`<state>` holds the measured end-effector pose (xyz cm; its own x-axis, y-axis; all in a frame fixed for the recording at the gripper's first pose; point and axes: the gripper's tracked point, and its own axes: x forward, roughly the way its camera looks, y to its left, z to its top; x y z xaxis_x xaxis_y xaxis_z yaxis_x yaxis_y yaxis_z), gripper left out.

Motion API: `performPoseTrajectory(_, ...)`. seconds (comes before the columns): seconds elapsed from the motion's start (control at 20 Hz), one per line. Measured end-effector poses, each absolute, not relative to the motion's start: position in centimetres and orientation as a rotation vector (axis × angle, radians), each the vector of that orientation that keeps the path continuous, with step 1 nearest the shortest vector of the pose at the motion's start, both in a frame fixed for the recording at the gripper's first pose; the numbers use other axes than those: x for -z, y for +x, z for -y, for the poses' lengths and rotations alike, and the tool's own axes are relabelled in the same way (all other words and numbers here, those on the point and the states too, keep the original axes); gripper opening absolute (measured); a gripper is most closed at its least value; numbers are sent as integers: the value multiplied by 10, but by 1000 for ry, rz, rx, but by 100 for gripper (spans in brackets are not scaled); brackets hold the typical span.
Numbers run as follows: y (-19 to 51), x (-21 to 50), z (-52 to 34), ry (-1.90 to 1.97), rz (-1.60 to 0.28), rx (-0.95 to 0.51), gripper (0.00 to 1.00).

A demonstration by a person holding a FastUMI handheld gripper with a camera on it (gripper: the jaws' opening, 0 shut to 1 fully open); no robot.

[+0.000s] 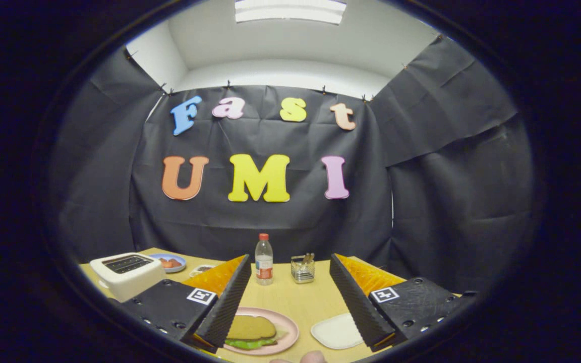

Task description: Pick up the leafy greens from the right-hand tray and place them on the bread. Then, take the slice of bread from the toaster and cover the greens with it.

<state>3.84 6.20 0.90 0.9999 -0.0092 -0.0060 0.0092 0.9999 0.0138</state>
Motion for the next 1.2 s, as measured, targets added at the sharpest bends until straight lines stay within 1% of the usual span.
performPoseTrajectory(0.35,7,-51,-102,35,80,-61,95)
performPoseTrajectory(0.5,3,-44,-112,28,90,-74,95)
performPoseTrajectory(0.85,13,-24,-127,63,25,-91,95)
performPoseTrajectory(1.2,10,-26,-141,38,40,-121,95)
